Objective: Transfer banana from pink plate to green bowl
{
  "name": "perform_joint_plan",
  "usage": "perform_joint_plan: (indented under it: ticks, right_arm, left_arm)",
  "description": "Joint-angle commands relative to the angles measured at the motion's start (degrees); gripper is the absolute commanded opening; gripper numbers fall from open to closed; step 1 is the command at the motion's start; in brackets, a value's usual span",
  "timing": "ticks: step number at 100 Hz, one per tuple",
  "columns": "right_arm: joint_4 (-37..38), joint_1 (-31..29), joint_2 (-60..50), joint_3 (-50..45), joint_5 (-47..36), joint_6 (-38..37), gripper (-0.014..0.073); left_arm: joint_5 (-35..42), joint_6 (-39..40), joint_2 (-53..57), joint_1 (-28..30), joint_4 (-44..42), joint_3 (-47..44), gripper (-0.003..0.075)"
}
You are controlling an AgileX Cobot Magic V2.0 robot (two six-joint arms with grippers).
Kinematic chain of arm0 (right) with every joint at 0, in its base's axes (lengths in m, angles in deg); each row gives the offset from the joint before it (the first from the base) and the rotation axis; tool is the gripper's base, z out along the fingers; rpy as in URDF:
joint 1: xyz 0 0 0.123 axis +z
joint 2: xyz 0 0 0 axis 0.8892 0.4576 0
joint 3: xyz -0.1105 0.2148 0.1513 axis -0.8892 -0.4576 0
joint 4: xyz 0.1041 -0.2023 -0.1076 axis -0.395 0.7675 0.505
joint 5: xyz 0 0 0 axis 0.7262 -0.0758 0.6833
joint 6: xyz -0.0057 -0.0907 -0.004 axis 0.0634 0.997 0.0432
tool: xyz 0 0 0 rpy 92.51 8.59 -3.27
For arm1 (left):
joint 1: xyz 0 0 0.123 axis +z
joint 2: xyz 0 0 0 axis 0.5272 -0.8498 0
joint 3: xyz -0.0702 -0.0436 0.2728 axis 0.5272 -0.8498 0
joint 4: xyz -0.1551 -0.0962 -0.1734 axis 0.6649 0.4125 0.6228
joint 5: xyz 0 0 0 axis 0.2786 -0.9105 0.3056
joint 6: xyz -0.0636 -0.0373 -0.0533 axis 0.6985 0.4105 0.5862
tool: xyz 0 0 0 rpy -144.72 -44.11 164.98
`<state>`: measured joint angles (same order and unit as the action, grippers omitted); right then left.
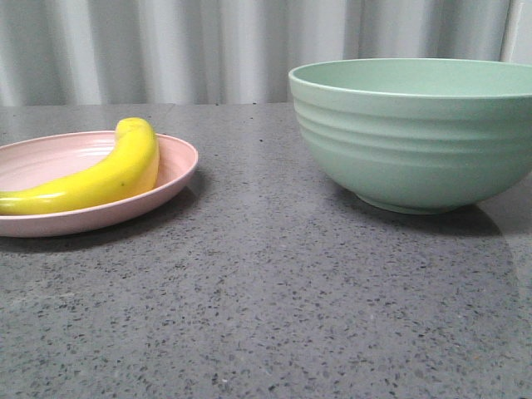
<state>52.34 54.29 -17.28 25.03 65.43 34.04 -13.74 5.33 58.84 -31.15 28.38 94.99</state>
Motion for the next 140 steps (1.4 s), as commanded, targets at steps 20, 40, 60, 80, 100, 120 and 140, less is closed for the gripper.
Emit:
perform_joint_plan:
  ticks: [20, 40, 60, 80, 100, 120, 140]
  right_arm:
    - [-5.32, 1.45, 6.57, 5.46, -3.45, 0.32, -0.0079]
    - [-5.32, 1.45, 6.57, 5.11, -3.66, 0.32, -0.0079]
    - [-5.32, 1.45, 6.57, 5.11, -3.66, 0.32, -0.0079]
    - [-5.32, 1.45, 6.57, 5.11, -3.66, 0.32, -0.0079]
    - [-5.32, 1.45, 6.57, 5.11, -4.10, 0.32, -0.0079]
    - [-5.32, 1.45, 6.57, 5.11, -4.10, 0.32, -0.0079]
    - [-5.32, 1.45, 6.57, 5.11, -4.10, 0.32, -0.0079]
  left_arm:
    - [7.42, 0.01, -5.08, -0.11, 0.12, 4.42, 0.0033]
    - [14.44, 0.01, -5.45, -0.11, 2.76, 3.91, 0.0405]
    - [13.47, 0.01, -8.02, -0.11, 4.56, 4.99, 0.0400]
    - [4.84, 0.01, -15.17, -0.40, 5.59, 11.02, 0.0397]
    - [3.68, -0.13, -22.97, -7.21, 5.61, 15.61, 0.0400]
    - [2.76, -0.13, -32.22, -19.69, 5.61, 19.16, 0.0402]
    - [0.25, -0.13, -43.52, -30.79, 5.71, 24.28, 0.0402]
